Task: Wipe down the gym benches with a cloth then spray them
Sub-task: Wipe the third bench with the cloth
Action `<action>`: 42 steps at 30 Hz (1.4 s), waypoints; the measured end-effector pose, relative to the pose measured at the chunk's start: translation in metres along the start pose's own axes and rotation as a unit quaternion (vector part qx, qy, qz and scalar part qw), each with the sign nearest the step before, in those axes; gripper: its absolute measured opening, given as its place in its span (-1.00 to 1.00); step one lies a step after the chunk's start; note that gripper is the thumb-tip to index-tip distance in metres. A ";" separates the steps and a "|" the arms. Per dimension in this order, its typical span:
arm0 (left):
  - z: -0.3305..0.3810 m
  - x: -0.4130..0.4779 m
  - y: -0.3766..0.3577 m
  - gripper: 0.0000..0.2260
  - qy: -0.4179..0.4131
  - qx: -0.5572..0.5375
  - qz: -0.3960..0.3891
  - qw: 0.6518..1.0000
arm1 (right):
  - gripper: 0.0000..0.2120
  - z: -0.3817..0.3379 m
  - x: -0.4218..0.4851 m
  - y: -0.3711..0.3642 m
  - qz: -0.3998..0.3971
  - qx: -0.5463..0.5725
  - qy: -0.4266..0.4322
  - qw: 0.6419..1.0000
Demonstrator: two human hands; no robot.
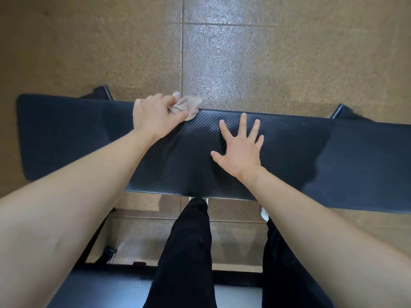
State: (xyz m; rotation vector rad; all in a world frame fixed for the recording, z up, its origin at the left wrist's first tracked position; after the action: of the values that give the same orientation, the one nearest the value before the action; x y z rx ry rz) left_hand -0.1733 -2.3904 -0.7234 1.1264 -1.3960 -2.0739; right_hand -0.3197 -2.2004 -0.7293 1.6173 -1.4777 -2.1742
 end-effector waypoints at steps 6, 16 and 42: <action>-0.058 -0.016 0.014 -0.51 0.078 0.019 0.048 0.996 | -0.14 -0.006 0.001 0.001 -0.027 -0.002 -0.031 0.999; -0.090 -0.032 0.021 -0.52 0.189 -0.002 0.097 0.977 | -0.17 -0.017 0.005 0.008 -0.044 -0.018 -0.052 0.998; -0.317 -0.051 0.043 -0.57 0.125 0.023 0.070 0.989 | -0.17 -0.294 -0.014 -0.023 -0.013 -0.077 0.150 0.986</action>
State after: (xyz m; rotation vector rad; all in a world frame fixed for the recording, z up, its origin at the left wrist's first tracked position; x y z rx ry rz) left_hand 0.1042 -2.5568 -0.7207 1.2227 -1.3644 -1.7437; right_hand -0.0774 -2.3699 -0.7335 1.8176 -1.1802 -1.8972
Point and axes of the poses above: each hand's wrist, its own x-axis towards the middle knuckle, its own y-axis out of the back of the hand, z = x × y, the point moved 8 cm from there along x, towards the middle knuckle, and after that the axes turned 10 degrees about -y, right-handed, at the moved point
